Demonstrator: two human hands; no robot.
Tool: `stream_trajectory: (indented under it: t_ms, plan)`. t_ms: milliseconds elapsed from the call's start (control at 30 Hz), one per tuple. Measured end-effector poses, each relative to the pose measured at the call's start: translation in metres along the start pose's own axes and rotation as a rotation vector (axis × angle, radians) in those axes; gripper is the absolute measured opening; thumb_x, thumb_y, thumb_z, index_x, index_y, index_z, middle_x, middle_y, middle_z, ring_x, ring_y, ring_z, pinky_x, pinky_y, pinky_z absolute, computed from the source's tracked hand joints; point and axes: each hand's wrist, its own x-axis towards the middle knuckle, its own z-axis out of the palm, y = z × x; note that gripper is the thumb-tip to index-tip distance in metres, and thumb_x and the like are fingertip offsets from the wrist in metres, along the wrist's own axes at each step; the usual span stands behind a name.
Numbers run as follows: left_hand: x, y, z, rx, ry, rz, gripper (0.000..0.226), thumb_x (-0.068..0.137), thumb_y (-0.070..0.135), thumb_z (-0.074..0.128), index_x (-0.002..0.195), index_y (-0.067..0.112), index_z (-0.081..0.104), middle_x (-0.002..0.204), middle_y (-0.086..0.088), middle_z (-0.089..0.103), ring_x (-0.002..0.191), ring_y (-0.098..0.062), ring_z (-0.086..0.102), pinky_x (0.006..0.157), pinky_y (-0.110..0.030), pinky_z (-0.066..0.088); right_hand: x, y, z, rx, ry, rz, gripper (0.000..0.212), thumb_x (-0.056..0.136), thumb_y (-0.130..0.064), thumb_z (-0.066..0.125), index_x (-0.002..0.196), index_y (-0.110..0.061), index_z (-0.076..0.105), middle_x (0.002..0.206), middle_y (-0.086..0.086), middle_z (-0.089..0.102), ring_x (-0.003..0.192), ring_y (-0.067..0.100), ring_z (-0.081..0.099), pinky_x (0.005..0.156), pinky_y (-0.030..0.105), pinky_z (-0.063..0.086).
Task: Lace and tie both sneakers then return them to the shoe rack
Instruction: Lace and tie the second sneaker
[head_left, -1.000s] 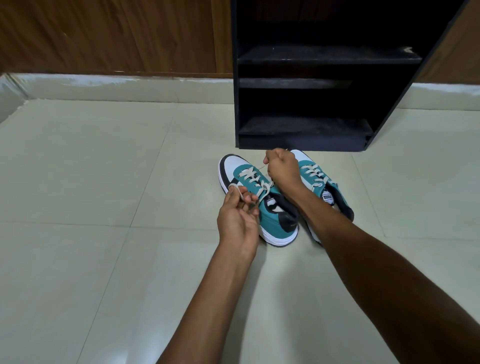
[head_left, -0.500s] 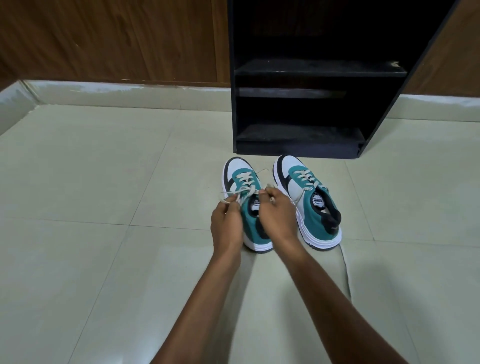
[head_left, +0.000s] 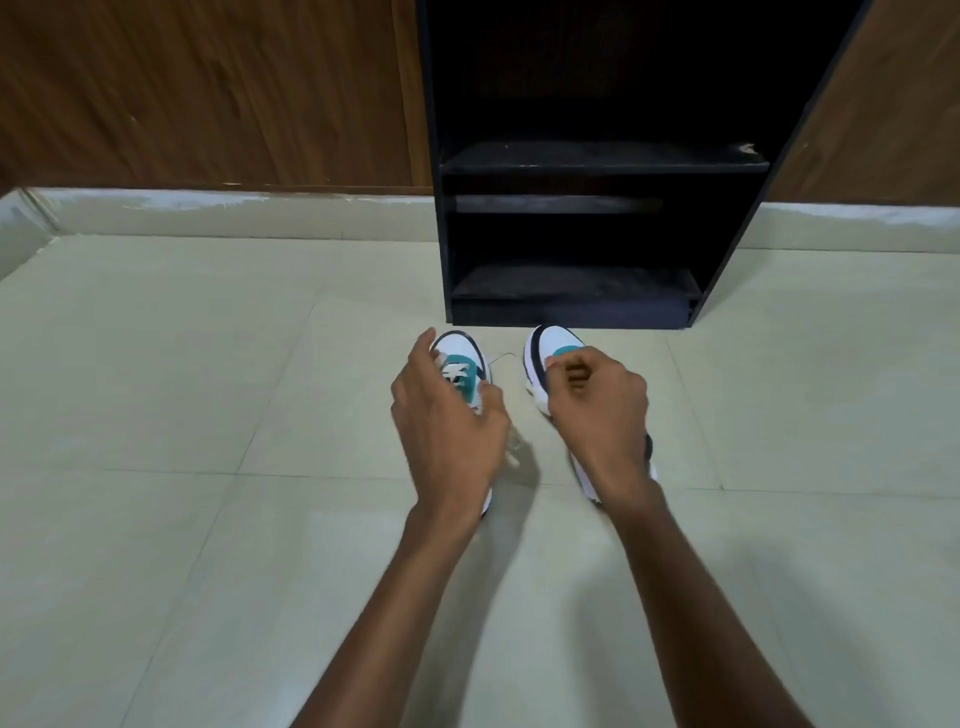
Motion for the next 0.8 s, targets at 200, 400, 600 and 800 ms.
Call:
stream_trajectory:
  t_ms: [200,400,600,800]
  plan:
    - [-0.013,0.028,0.049,0.016,-0.254,0.139,0.027,0.088,0.024,0.061,0.115,0.02,0.062,0.116,0.001,0.064,0.116,-0.019,0.054,0.099,-0.038,0.045,0.017,0.038,-0.033,-0.247,0.07,0.029,0.019,0.094,-0.028,0.059,0.092,-0.014,0.072,0.09,0.005,0.077,0.083,0.027,0.069,0.072,0.034,0.053]
    - [-0.033,0.02,0.082,-0.057,-0.443,-0.087,0.016,0.089,0.025,0.066,0.105,0.021,0.068,0.097,0.003,0.07,0.091,-0.015,0.065,0.084,-0.029,0.051,0.014,0.06,-0.034,-0.217,-0.014,0.224,0.019,0.091,-0.035,0.061,0.089,-0.019,0.071,0.095,0.002,0.076,0.089,0.028,0.069,0.078,0.036,0.055]
    - [-0.023,0.013,0.087,-0.14,-0.437,-0.303,0.03,0.093,0.046,0.062,0.099,0.018,0.072,0.087,0.006,0.071,0.079,-0.009,0.064,0.068,-0.022,0.044,0.018,0.059,-0.029,-0.021,0.077,0.517,0.05,0.092,-0.056,0.055,0.07,-0.012,0.066,0.079,0.006,0.072,0.084,0.034,0.065,0.075,0.037,0.051]
    - [-0.021,0.015,0.1,-0.259,-0.443,-0.286,0.035,0.093,0.04,0.062,0.127,0.035,0.065,0.111,0.001,0.062,0.093,-0.012,0.062,0.093,-0.03,0.049,0.03,0.054,-0.024,-0.018,0.05,0.555,0.057,0.076,-0.07,0.069,0.059,-0.016,0.064,0.075,0.005,0.072,0.078,0.031,0.064,0.077,0.036,0.054]
